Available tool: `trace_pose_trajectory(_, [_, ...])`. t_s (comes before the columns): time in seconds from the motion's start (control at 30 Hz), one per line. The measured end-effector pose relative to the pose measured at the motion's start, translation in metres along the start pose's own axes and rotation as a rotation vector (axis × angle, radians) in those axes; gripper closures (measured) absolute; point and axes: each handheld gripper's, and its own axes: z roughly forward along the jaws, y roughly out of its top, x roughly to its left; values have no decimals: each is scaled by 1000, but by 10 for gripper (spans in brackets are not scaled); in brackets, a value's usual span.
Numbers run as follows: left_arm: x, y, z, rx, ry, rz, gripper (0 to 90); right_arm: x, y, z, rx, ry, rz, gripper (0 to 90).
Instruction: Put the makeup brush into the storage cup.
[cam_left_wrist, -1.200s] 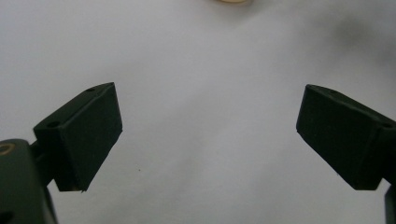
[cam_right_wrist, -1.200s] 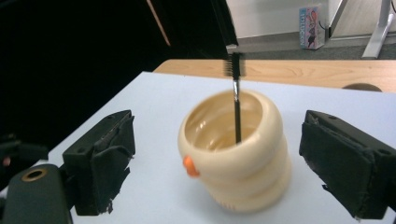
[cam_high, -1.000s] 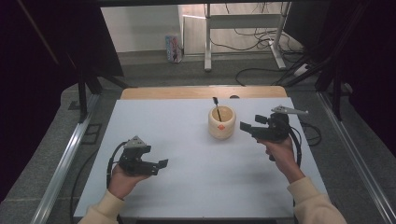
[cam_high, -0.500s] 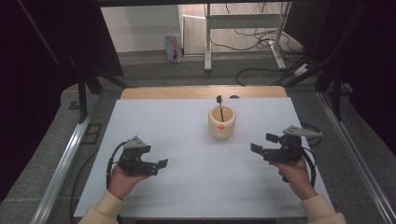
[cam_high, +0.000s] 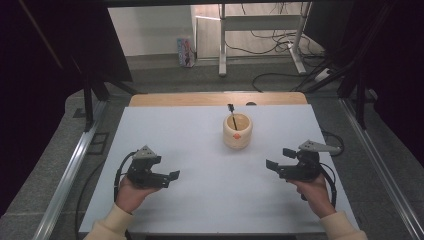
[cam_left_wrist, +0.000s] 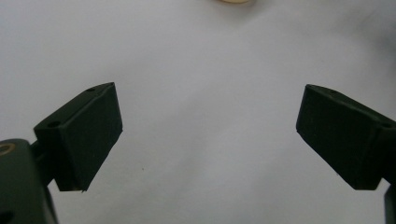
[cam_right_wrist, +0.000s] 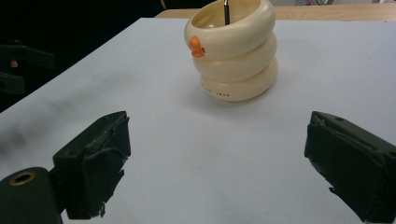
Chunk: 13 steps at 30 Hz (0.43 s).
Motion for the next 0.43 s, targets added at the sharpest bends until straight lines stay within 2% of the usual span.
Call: trace_pose_trajectory(0.43, [0, 0, 0, -4, -1, 2, 79, 0, 0, 1, 5, -7, -12, 65])
